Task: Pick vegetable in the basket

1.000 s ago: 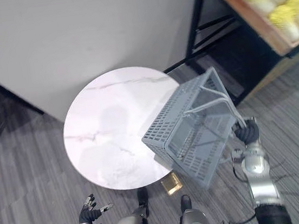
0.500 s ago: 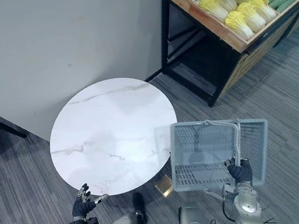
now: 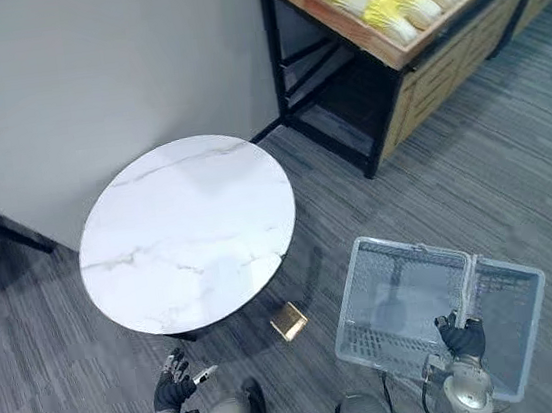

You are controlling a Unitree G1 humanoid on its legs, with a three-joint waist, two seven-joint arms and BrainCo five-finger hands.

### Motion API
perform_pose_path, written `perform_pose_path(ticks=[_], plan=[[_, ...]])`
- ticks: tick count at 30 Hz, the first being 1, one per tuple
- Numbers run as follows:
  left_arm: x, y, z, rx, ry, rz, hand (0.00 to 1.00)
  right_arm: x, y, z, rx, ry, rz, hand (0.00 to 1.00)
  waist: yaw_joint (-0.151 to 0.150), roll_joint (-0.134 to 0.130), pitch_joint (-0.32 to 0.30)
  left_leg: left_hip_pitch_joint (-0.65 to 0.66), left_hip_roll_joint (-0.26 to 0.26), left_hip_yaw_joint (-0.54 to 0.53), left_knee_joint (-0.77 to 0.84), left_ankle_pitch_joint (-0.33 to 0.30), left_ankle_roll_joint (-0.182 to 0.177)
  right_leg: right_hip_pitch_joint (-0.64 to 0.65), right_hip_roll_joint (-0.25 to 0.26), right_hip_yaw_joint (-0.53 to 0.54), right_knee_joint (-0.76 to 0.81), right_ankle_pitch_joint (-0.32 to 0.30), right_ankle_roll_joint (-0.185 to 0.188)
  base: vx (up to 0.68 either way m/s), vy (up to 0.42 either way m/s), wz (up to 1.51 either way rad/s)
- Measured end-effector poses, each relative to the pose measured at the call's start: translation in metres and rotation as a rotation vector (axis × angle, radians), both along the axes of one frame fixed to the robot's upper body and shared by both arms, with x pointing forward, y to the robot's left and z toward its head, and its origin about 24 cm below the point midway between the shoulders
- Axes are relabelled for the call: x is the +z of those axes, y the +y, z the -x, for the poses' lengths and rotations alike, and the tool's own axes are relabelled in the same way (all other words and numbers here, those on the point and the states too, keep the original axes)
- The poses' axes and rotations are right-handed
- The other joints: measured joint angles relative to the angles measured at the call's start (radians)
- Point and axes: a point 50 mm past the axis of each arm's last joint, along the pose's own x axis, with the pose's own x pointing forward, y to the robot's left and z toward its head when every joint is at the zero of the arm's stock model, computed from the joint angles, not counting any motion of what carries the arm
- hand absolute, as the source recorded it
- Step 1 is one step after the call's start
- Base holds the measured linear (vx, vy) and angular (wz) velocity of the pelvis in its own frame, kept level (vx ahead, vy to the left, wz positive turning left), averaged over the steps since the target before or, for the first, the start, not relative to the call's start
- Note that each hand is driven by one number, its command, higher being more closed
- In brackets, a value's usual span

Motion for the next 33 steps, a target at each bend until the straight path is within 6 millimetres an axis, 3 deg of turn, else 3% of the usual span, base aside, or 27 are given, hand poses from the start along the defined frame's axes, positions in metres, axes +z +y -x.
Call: perform_pose_path(ticks=[8, 11, 13, 15, 19, 21, 22, 23, 24, 25, 26, 28, 29, 30, 31, 32, 33], plan=[[0.016, 0.000, -0.023, -0.003, -0.093, -0.015, 0.00, 0.012, -0.001, 0.002, -0.012, -0.056, 0.004, 1.00, -0.022, -0.026, -0.015, 0.040, -0.010, 0.079, -0.014, -0.008, 0.002, -0.008, -0.003, 0.062, -0.036, 0.038, 0.058, 0.00, 0.075, -0.37], [0.031, 0.003, -0.032, 0.024, -0.164, -0.033, 0.00, 0.016, 0.003, -0.008, 0.005, -0.087, -0.003, 1.00, -0.015, -0.020, -0.017, 0.081, 0.021, 0.163, -0.010, -0.042, 0.002, -0.043, 0.017, 0.072, -0.036, 0.067, 0.079, 0.02, 0.043, -1.17], [0.036, 0.008, -0.034, 0.034, -0.190, -0.044, 0.00, 0.020, 0.008, -0.020, 0.029, -0.115, -0.012, 1.00, 0.004, -0.029, -0.022, 0.114, 0.046, 0.263, -0.028, -0.048, 0.000, -0.070, -0.044, -0.131, -0.078, 0.059, 0.014, 0.00, -0.006, -1.67], [0.040, 0.015, -0.037, 0.032, -0.201, -0.067, 0.00, 0.012, 0.011, -0.031, 0.052, -0.096, -0.024, 1.00, -0.016, -0.031, -0.023, 0.157, 0.056, 0.337, -0.048, -0.057, -0.014, -0.077, -0.131, -0.383, -0.059, 0.074, -0.016, 0.06, -0.024, -1.27], [0.036, 0.021, -0.039, 0.049, -0.189, -0.062, 0.00, -0.007, 0.022, -0.041, 0.118, -0.009, -0.052, 1.00, -0.029, -0.023, -0.020, 0.198, 0.099, 0.334, 0.038, -0.069, -0.016, -0.093, -0.080, -0.328, -0.010, 0.078, -0.040, 0.17, -0.100, -1.18], [0.032, 0.017, -0.036, 0.050, -0.171, -0.047, 0.00, -0.009, 0.026, -0.042, 0.158, 0.010, -0.048, 1.00, -0.035, -0.001, -0.017, 0.171, 0.165, 0.285, 0.225, -0.055, 0.008, -0.064, -0.031, -0.291, -0.004, 0.071, -0.051, 0.21, -0.082, -0.99], [0.029, 0.014, -0.035, 0.047, -0.159, -0.035, 0.00, -0.010, 0.025, -0.040, 0.167, 0.026, -0.045, 1.00, -0.034, 0.013, -0.007, 0.135, 0.201, 0.217, 0.383, 0.004, 0.073, -0.019, -0.013, -0.278, -0.006, 0.061, -0.066, 0.25, -0.022, -0.92], [0.025, 0.012, -0.033, 0.040, -0.140, -0.031, 0.00, -0.012, 0.023, -0.037, 0.170, 0.043, -0.034, 1.00, -0.031, 0.014, 0.000, 0.092, 0.211, 0.139, 0.521, 0.128, 0.105, 0.044, -0.003, -0.245, -0.032, 0.043, -0.070, 0.30, 0.020, -0.83], [0.023, 0.012, -0.032, 0.038, -0.129, -0.030, 0.00, -0.011, 0.022, -0.037, 0.173, 0.046, -0.026, 1.00, -0.033, 0.003, 0.006, 0.064, 0.200, 0.097, 0.587, 0.136, 0.093, 0.068, -0.003, -0.229, -0.052, 0.035, -0.068, 0.24, 0.053, -0.63], [0.020, 0.008, -0.033, 0.020, -0.120, -0.027, 0.00, -0.010, 0.019, -0.038, 0.156, 0.041, -0.016, 1.00, -0.033, 0.009, 0.005, -0.009, 0.158, 0.032, 0.669, 0.054, 0.054, 0.104, -0.009, -0.204, -0.078, 0.028, -0.063, 0.30, 0.123, -0.48], [0.021, 0.008, -0.035, 0.017, -0.123, -0.026, 0.00, -0.005, 0.014, -0.041, 0.148, 0.028, 0.002, 1.00, -0.027, 0.001, 0.009, -0.087, 0.089, -0.009, 0.666, -0.017, 0.054, 0.133, -0.031, -0.180, -0.107, 0.023, -0.056, 0.20, 0.102, -0.44], [0.022, 0.009, -0.037, 0.019, -0.129, -0.028, 0.00, -0.001, 0.011, -0.046, 0.132, 0.006, 0.005, 1.00, -0.008, -0.009, 0.014, -0.172, 0.011, -0.026, 0.580, -0.062, 0.054, 0.171, -0.062, -0.159, -0.148, 0.010, -0.037, 0.29, 0.175, -0.37], [0.022, 0.009, -0.036, 0.016, -0.128, -0.031, 0.00, 0.002, 0.010, -0.048, 0.120, -0.009, 0.020, 1.00, 0.009, -0.013, 0.016, -0.233, -0.059, -0.034, 0.405, -0.060, 0.054, 0.210, -0.096, -0.152, -0.181, -0.003, -0.004, 0.38, 0.253, -0.33], [0.022, 0.009, -0.036, 0.017, -0.125, -0.031, 0.00, 0.002, 0.008, -0.048, 0.120, -0.007, 0.027, 1.00, 0.016, -0.011, 0.016, -0.244, -0.081, -0.038, 0.315, -0.047, 0.044, 0.227, -0.104, -0.147, -0.191, -0.012, 0.012, 0.40, 0.297, -0.29], [0.020, 0.009, -0.033, 0.022, -0.117, -0.031, 0.00, 0.003, 0.002, -0.048, 0.119, 0.000, 0.048, 1.00, 0.024, 0.011, 0.014, -0.244, -0.107, -0.065, 0.101, 0.048, 0.036, 0.250, -0.103, -0.138, -0.198, -0.037, 0.043, 0.37, 0.279, -0.27], [0.017, 0.013, -0.029, 0.026, -0.096, -0.042, 0.00, -0.001, 0.006, -0.050, 0.121, 0.017, 0.033, 1.00, 0.027, -0.008, 0.009, -0.232, -0.135, -0.045, 0.112, 0.082, 0.083, 0.272, -0.125, -0.106, -0.203, -0.056, 0.061, 0.49, 0.309, -0.10], [0.019, 0.016, -0.029, 0.029, -0.098, -0.054, 0.00, -0.001, 0.006, -0.051, 0.120, 0.016, 0.032, 1.00, 0.021, -0.024, 0.001, -0.250, -0.155, -0.045, 0.139, 0.044, 0.099, 0.272, -0.141, -0.098, -0.217, -0.050, 0.063, 0.44, 0.251, -0.01]])
